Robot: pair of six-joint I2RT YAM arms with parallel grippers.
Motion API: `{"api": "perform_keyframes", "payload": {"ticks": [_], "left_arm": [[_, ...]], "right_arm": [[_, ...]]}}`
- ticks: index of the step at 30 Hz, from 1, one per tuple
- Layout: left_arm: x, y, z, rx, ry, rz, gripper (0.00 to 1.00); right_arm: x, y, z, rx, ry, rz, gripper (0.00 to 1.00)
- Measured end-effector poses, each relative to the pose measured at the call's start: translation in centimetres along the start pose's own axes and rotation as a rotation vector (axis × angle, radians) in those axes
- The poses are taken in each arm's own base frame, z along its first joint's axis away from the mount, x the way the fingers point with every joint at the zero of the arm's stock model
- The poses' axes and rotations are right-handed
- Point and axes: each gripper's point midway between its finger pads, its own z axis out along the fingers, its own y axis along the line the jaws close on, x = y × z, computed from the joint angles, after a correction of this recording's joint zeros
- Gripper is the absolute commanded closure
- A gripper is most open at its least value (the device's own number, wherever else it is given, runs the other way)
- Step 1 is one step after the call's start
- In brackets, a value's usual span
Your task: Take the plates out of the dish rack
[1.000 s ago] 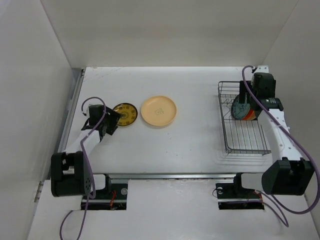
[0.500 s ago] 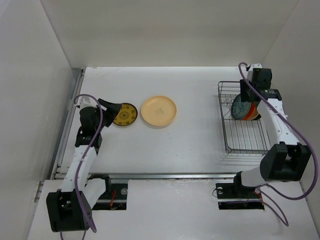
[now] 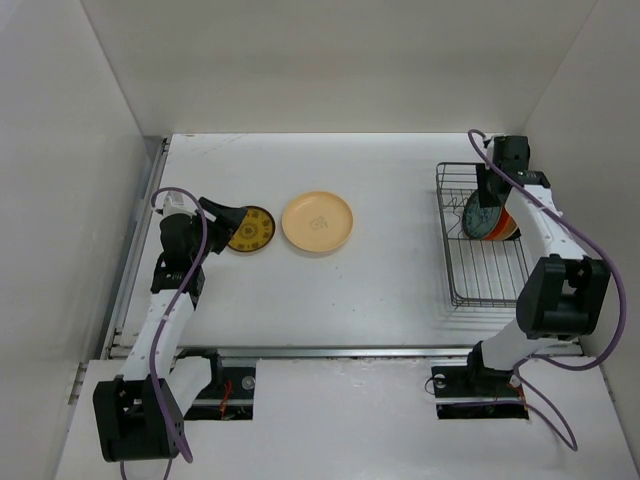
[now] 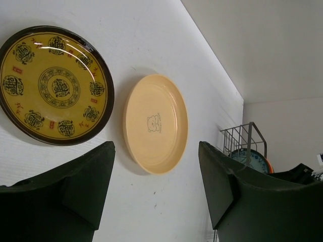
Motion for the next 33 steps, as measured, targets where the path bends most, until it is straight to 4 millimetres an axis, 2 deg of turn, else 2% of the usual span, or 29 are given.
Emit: {"api": "perform_keyframes", "payload": {"ticks": [9,14,17,28,33], "left_arm": [[0.0,-0.2,0.0,0.009,0.003,0.001,0.37],[0.0,-0.2,0.0,0.010,0.002,0.001,0.37],[0.0,-0.2,0.0,0.010,0.002,0.001,0.37],[0.0,-0.2,0.0,0.010,0.002,0.001,0.38],[0.0,-0.2,0.0,0.010,0.002,0.001,0.38]], "right_arm": [[0.2,-0.9,0.4,0.064,0.020,0.012,0.55],[0.8,-0.8,1.3,0.076,0.051,0.008,0.62],[1.3,-0.7,1.9,0.078,0.072,0.008,0.62],[1.6,-1.2,2.3,0.102,0.085,0.020,0.90],[1.3,-1.3,2.3,0.112,0.067,0.032,0.96]]}}
